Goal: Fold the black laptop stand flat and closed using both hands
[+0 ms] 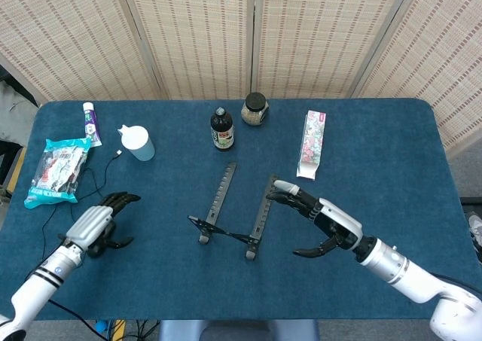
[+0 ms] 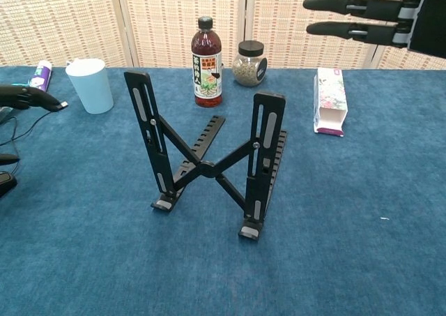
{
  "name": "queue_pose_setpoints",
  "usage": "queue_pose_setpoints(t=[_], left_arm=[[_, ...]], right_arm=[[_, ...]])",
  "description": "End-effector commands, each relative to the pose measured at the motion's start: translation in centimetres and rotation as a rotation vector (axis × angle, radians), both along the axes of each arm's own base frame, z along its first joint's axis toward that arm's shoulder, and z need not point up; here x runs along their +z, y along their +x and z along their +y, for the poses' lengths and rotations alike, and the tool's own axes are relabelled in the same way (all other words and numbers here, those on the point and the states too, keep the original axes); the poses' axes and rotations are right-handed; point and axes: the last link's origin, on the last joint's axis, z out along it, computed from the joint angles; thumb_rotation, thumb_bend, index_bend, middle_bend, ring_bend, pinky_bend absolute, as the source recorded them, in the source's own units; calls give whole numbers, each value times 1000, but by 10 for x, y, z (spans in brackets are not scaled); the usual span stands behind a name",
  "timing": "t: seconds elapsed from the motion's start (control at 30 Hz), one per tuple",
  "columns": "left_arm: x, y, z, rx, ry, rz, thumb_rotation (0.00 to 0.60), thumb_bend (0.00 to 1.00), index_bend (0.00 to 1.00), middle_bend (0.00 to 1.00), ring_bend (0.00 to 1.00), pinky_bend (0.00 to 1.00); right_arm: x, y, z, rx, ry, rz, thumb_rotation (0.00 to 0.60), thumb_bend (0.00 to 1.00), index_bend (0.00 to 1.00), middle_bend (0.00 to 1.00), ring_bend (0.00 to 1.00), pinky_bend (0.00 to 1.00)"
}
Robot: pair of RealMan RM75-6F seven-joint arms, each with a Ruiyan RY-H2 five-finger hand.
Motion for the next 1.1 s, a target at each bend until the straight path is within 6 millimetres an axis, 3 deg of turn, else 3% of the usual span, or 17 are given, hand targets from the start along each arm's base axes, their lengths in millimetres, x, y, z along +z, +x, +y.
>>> queue_pose_setpoints(t=[0.03, 0.3, 0.6, 1.1], left_arm=[[-18, 12, 20, -9, -89, -63, 600, 220, 137, 151, 49, 0], [-51, 32, 39, -28, -199, -159, 600, 220, 208, 208, 86, 0], [-84, 46, 44, -32, -280, -277, 600, 220, 255, 252, 128, 22], [-103, 52, 39, -11, -363, -371, 600, 220, 257, 262, 134, 48]], right_arm=[[1, 0, 1, -6, -1, 1, 600, 110, 0, 149, 37, 49], [-1, -4, 4, -21, 13, 10, 600, 110, 0, 149, 37, 49], [-2, -11, 4, -43, 17, 5, 600, 111, 0, 149, 37, 49], [-4, -21, 4, -67, 28, -5, 600, 110, 0, 149, 37, 49]])
